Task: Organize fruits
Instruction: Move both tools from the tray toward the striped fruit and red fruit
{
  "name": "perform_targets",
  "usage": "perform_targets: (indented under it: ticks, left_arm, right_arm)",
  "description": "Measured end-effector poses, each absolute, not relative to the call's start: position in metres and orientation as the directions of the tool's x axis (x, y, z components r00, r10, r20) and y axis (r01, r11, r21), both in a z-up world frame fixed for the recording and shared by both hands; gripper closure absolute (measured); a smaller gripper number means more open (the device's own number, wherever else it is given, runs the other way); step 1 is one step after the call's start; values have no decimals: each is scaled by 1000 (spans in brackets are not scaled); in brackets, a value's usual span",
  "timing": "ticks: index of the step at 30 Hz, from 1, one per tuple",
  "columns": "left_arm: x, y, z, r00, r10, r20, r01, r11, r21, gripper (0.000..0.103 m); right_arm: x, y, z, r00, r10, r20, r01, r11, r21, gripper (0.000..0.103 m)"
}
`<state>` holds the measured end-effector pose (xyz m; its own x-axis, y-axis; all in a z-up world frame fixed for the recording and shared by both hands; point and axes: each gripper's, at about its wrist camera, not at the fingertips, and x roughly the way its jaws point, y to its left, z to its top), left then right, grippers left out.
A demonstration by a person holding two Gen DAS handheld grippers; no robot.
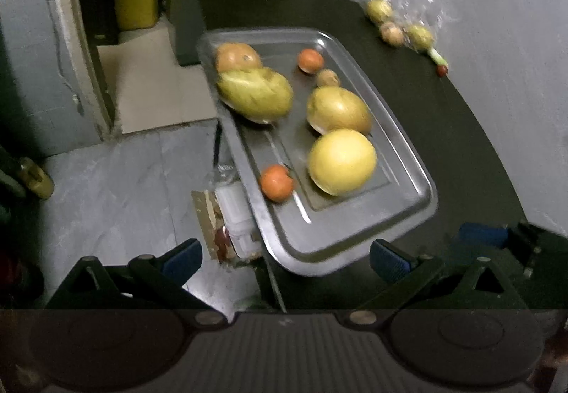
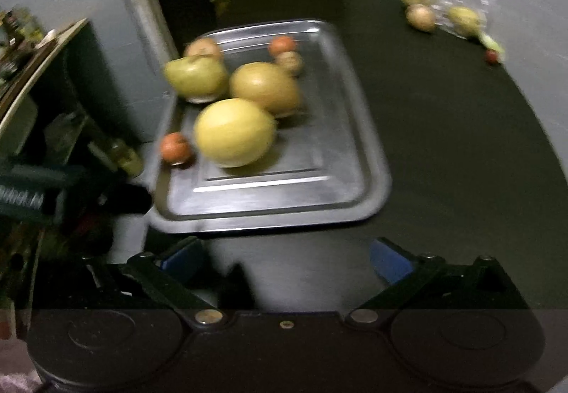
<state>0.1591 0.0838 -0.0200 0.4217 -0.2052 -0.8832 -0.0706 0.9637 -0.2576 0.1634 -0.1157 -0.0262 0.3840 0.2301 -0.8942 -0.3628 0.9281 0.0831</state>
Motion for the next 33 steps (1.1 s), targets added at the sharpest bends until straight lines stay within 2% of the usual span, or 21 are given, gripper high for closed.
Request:
perform_targets:
  ticks: [7, 12, 23, 33]
  left_arm:
    - [167, 57, -15, 395, -233, -889, 1, 967, -253, 1]
    - [176, 36, -9, 400, -259, -879, 33, 963, -269, 1]
    - [210, -2, 9, 444, -289, -848, 67, 955, -291, 1]
    - [253, -24, 35, 568, -152, -809, 4, 983, -182, 1]
  right_arm:
    - [171, -157, -19, 451, 127, -883, -242, 970, 16, 1]
    - [183, -180, -2, 555, 61, -830, -177, 983, -46, 1]
    - [230, -216, 30, 688, 54, -723, -183, 978, -102, 1]
    - [287, -240, 53, 748, 116, -653, -207, 976, -63, 1]
